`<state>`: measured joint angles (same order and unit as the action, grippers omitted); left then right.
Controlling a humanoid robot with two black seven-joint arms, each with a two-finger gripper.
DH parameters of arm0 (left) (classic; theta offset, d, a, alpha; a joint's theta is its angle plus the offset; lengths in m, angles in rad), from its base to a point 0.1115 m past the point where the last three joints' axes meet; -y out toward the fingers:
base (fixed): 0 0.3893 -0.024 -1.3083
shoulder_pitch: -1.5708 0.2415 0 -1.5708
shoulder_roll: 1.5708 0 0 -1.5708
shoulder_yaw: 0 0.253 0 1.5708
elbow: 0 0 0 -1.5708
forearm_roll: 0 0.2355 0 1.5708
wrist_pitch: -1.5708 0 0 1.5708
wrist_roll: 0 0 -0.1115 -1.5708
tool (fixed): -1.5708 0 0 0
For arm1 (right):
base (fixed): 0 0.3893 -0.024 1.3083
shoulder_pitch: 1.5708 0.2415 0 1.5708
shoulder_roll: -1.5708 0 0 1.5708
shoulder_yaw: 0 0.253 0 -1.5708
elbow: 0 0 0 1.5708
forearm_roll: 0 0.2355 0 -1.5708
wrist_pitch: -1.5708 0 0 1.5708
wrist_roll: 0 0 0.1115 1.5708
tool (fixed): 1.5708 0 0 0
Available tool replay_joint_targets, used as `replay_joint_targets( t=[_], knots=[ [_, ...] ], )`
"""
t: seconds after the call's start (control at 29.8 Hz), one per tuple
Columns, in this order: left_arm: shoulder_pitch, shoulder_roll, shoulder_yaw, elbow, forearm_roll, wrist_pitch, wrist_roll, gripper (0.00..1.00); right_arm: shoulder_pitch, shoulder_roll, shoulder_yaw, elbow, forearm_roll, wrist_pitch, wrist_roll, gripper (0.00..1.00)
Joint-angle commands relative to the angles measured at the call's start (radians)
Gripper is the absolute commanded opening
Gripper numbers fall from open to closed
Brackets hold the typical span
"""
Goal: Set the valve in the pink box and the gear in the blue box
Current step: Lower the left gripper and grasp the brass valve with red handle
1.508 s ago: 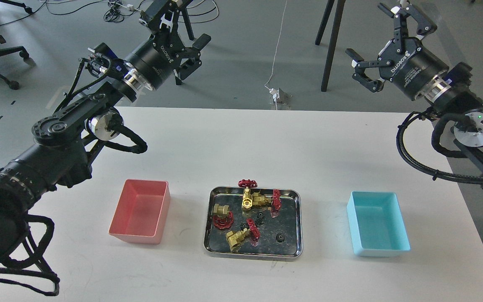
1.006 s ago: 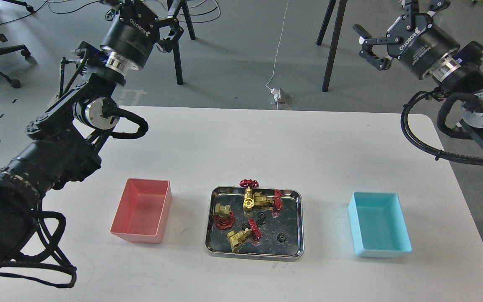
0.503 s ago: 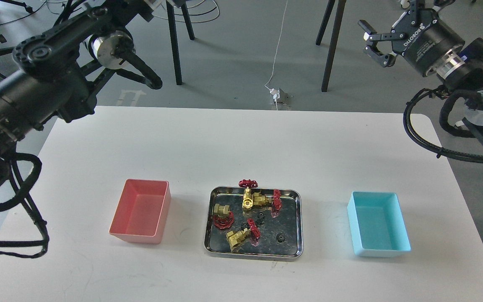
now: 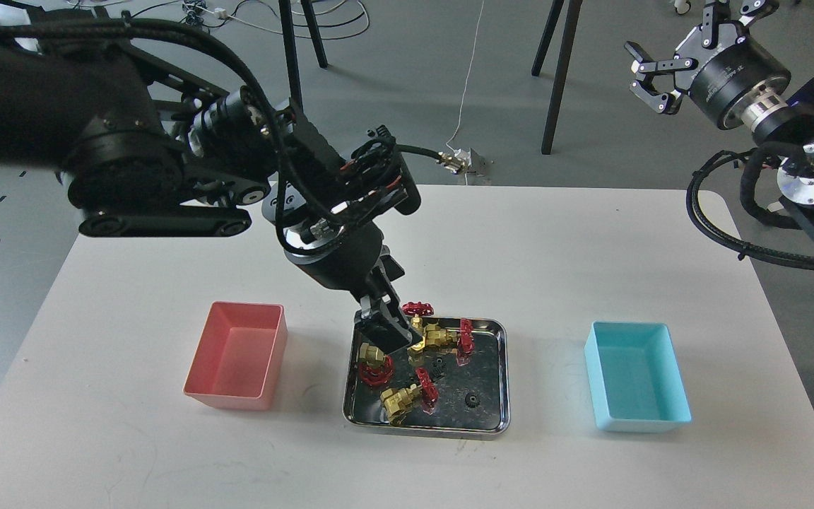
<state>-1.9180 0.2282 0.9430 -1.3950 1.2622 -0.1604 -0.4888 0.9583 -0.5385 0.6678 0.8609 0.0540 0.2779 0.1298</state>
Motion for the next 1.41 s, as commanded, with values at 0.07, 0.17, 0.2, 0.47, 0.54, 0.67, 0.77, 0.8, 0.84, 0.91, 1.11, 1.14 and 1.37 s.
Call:
replay_joint_targets(
  t=[0.07, 0.17, 0.2, 0.47, 0.54, 0.67, 0.77, 0.8, 0.84, 0.91, 1.11, 1.14, 1.37],
  knots=[
    [0.155, 0.019, 0.057, 0.080, 0.103, 0.154, 0.000, 0.98, 0.019, 0.021, -0.002, -0.022, 0.006, -0.031, -0.007, 1.00],
    [0.230, 0.030, 0.045, 0.126, 0.129, 0.185, 0.000, 0.98, 0.039, 0.054, -0.002, -0.048, 0.006, -0.042, -0.027, 1.00],
    [0.250, 0.030, 0.045, 0.137, 0.132, 0.199, 0.000, 0.98, 0.043, 0.058, -0.002, -0.052, 0.006, -0.042, -0.030, 1.00],
    [0.346, 0.017, 0.042, 0.211, 0.135, 0.217, 0.000, 0.97, 0.046, 0.069, -0.005, -0.059, 0.006, -0.060, -0.033, 1.00],
    [0.362, 0.014, 0.040, 0.223, 0.138, 0.217, 0.000, 0.96, 0.043, 0.069, -0.007, -0.059, 0.006, -0.060, -0.033, 1.00],
    [0.399, -0.006, 0.040, 0.261, 0.170, 0.220, 0.000, 0.91, 0.040, 0.069, -0.008, -0.057, 0.006, -0.060, -0.033, 1.00],
    [0.435, -0.018, 0.031, 0.298, 0.180, 0.246, 0.000, 0.87, 0.039, 0.068, -0.010, -0.057, 0.006, -0.060, -0.033, 1.00],
    [0.444, -0.023, 0.031, 0.307, 0.180, 0.255, 0.000, 0.86, 0.037, 0.068, -0.011, -0.057, 0.006, -0.060, -0.033, 1.00],
    [0.448, -0.026, 0.031, 0.312, 0.180, 0.260, 0.000, 0.85, 0.037, 0.068, -0.011, -0.057, 0.006, -0.060, -0.033, 1.00],
    [0.452, -0.032, 0.031, 0.315, 0.180, 0.263, 0.000, 0.81, 0.033, 0.068, -0.014, -0.057, 0.006, -0.060, -0.033, 1.00],
    [0.475, -0.035, 0.013, 0.327, 0.180, 0.271, 0.000, 0.75, 0.017, 0.069, -0.014, -0.057, 0.006, -0.060, -0.033, 1.00],
    [0.482, -0.035, 0.011, 0.333, 0.180, 0.271, 0.000, 0.74, 0.017, 0.069, -0.014, -0.057, 0.006, -0.060, -0.033, 1.00],
    [0.525, -0.062, 0.008, 0.386, 0.180, 0.317, 0.000, 0.68, 0.000, 0.069, -0.011, -0.053, 0.007, -0.062, -0.033, 1.00]
  ],
)
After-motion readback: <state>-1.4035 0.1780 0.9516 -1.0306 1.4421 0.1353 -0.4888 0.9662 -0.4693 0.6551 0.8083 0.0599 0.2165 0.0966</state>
